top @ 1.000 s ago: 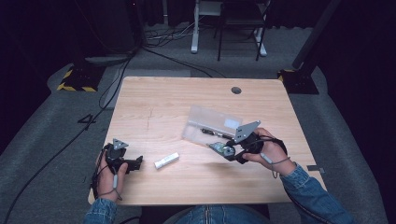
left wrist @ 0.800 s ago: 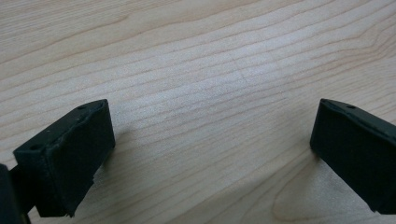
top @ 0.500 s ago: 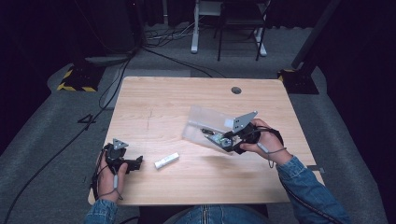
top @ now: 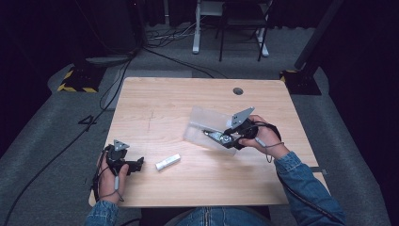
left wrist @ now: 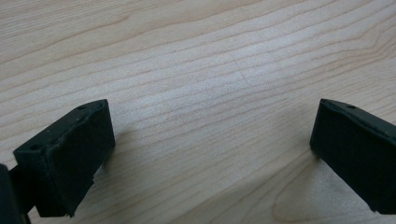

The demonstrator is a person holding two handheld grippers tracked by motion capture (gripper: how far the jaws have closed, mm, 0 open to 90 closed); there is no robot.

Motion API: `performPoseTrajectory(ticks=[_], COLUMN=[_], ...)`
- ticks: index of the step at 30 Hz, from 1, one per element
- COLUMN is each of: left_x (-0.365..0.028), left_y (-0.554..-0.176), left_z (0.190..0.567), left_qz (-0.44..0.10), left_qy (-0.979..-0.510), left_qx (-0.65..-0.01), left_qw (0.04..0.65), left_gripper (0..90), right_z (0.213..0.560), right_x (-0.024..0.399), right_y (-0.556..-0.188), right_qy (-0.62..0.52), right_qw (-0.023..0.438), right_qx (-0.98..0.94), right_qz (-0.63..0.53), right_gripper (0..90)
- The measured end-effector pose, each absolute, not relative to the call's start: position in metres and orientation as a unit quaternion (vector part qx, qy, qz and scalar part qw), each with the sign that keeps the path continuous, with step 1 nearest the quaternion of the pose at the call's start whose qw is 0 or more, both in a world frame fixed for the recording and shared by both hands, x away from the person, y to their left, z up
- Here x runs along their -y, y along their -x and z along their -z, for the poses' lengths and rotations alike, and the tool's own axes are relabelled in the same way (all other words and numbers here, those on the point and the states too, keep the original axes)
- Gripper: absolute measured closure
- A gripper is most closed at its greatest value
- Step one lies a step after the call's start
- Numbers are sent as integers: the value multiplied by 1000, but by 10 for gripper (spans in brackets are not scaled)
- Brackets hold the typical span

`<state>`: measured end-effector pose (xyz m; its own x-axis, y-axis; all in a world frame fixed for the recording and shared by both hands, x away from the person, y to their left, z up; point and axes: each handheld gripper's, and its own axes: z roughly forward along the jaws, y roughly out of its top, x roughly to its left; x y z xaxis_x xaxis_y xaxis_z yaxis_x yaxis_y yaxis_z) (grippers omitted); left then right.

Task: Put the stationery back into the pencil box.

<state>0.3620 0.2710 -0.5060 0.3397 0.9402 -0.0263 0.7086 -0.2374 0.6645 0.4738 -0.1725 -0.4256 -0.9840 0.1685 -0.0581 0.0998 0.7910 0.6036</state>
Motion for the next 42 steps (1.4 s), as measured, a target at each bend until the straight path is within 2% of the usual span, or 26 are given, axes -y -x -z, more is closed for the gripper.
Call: performPoseTrajectory(ticks=[16, 42], left_x=[-271, -271], left_y=[-362, -362], left_z=[506, 506], left_qz=[-194, -195], left_qy=[-762, -762], left_qx=[-541, -542], left_qw=[298, 298], left_gripper=[1, 1], right_z=[446, 456], right_x=[180, 183], right_y=[-488, -491], right_qy=[-77, -94], right_qw=[47, 20], right_qx=[-957, -962], right_qz=[-275, -255], right_gripper=[418, 417])
